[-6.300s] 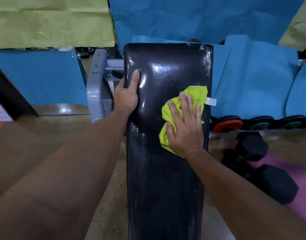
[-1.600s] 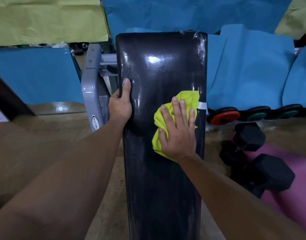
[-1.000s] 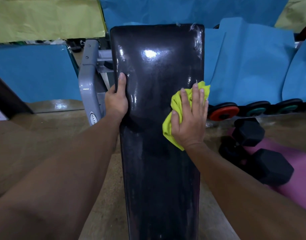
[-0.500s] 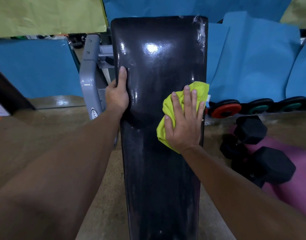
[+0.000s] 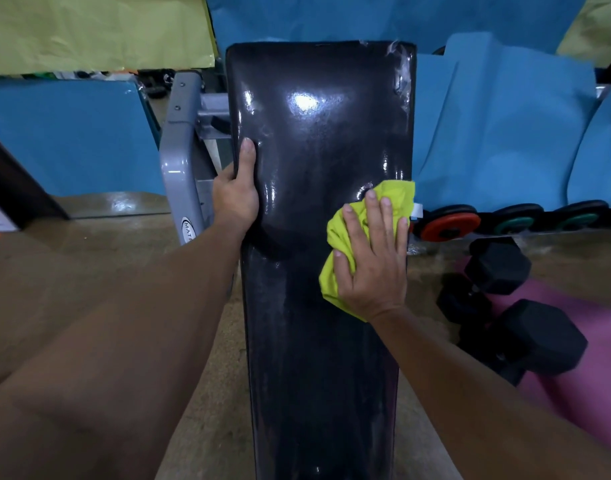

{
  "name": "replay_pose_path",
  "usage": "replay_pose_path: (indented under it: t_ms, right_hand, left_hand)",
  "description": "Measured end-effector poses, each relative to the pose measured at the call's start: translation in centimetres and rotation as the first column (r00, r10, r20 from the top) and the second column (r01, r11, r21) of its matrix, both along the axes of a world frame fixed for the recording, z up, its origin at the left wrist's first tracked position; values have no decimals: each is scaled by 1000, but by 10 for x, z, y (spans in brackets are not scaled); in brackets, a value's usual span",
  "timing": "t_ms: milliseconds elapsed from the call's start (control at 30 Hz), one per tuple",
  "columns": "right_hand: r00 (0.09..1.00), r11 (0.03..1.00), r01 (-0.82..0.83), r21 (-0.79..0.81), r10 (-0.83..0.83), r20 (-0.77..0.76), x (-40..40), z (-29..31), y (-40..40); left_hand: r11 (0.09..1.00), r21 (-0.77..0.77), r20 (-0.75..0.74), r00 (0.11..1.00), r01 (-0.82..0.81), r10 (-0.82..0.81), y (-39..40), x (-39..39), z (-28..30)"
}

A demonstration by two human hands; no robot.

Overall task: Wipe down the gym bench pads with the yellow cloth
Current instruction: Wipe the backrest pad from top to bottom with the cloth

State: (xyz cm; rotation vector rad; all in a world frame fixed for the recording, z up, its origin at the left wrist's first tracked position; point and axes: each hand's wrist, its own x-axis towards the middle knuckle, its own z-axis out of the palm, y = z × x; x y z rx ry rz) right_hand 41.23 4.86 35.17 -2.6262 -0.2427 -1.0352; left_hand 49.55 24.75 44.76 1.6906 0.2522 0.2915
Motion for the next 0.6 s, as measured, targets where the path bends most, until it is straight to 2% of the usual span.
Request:
replay_pose_path:
  t_ms: [200, 367, 533, 600]
  right_hand:
    - [992, 974, 126, 190, -126, -10, 8, 11, 26]
    - [999, 999, 49, 12, -49, -11, -4, -5, 13]
    - [994, 988, 107, 114, -104, -29, 2, 5, 13]
    - [996, 993, 90, 72, -88, -27, 0, 2, 24]
  left_hand:
    - [1000, -5, -8, 1000, -9, 9, 4, 4, -10]
    - [1000, -1, -11, 1000, -5, 5, 4, 7, -8]
    - [1000, -11, 1, 1000, -28, 28, 5, 10, -14]
    - [999, -1, 10, 999, -36, 36, 6, 12, -15]
